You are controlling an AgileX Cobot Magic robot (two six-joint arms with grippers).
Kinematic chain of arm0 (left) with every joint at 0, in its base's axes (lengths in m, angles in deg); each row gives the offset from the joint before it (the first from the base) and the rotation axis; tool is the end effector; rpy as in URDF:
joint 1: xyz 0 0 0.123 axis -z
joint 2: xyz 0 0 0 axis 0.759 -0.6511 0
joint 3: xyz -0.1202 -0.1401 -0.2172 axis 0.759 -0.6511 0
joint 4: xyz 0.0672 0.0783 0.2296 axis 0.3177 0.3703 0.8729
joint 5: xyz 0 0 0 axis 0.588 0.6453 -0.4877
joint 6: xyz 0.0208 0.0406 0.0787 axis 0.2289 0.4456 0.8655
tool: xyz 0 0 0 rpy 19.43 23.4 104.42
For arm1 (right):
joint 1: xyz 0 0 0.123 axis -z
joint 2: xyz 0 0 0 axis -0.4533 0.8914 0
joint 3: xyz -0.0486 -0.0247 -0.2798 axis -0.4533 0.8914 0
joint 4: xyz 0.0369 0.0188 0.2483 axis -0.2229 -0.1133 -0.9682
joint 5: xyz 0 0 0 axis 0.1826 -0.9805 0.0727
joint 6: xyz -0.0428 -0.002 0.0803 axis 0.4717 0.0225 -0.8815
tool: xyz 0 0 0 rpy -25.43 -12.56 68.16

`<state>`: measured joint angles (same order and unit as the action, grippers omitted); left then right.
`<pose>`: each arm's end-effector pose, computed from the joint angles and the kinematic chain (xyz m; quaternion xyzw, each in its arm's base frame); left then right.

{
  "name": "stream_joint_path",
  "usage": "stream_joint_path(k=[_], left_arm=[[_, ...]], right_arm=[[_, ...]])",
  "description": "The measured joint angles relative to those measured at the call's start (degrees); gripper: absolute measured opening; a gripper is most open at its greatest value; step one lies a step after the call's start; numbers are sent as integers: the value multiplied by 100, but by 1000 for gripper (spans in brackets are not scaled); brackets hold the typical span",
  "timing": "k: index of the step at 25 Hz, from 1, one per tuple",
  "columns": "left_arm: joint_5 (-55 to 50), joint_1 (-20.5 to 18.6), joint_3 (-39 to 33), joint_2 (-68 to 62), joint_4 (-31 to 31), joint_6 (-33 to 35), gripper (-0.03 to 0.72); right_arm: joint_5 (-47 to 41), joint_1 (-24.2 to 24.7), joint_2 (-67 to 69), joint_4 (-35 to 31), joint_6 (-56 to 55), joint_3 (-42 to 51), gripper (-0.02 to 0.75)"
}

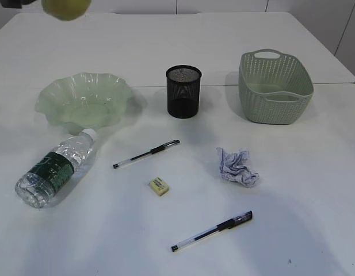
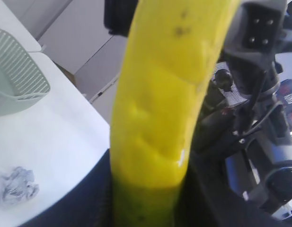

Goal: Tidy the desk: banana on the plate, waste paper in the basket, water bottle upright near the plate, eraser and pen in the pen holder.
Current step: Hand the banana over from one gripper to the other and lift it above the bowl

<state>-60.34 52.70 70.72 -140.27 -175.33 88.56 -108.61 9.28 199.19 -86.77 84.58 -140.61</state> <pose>0.2833 -0.1003 0.3816 0.1511 0.7294 -0.5735 0.3409 0.3758 0.2023 0.4463 -0.2881 0.7149 0.5357 0.3449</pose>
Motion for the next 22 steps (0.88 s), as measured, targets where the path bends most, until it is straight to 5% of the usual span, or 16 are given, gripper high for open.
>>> stream_joint_path(k=[12,22], left_arm=[[1489,-57,0,0,702,219,263],[3129,-61,0,0,702,2196,263]], right_arm=[[161,9,0,1215,0,0,505],[261,9,0,2628,0,0,505]])
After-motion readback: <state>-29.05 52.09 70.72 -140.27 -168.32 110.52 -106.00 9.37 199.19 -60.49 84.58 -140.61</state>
